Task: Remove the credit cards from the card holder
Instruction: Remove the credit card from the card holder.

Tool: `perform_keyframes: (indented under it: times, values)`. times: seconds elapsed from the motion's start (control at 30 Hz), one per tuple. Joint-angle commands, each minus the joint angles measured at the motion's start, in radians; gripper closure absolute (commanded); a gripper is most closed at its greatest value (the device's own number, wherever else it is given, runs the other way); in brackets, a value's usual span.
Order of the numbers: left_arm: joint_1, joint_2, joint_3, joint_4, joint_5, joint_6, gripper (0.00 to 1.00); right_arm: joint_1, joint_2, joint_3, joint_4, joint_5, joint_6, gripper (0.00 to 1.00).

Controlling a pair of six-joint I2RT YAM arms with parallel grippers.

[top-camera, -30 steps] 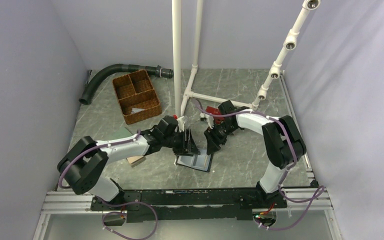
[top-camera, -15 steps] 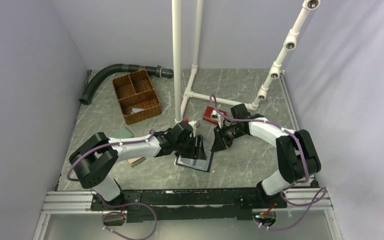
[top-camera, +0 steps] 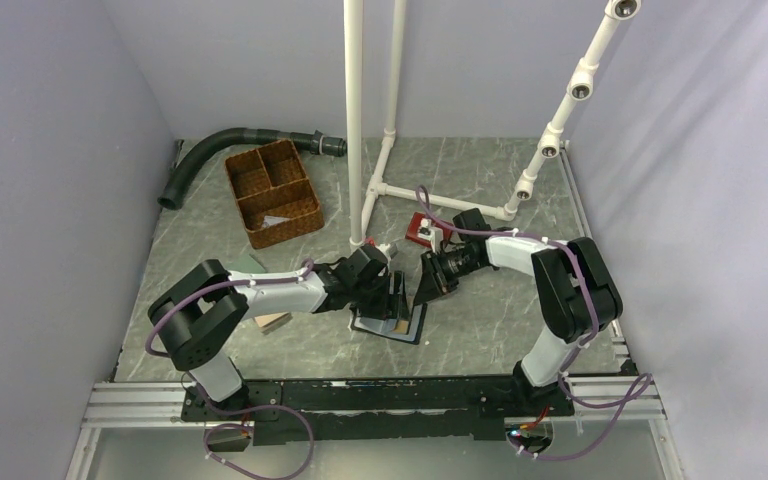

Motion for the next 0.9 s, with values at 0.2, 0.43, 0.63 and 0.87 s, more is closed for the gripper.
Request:
perform_keyframes:
  times: [0.2,0.43,0.63,0.87]
  values:
    - [-0.008,0.016,0.023,-0.053,-0.018,-0.018,0.32,0.022,-0.020,0.045,0.014,0.000,-0.015,0.72]
    - [0.006,-0.014,0.001,-0.034,-0.006,-0.050,0.32,0.022,-0.015,0.046,0.009,0.023,-0.026,0.72]
    - [0.028,-0.042,-0.025,-0.034,-0.003,-0.087,0.43,0.023,-0.011,0.047,0.005,0.034,-0.033,0.72]
    - [0.048,-0.046,-0.025,-0.061,0.013,-0.104,0.64,0.023,-0.017,0.047,-0.002,0.054,-0.045,0.72]
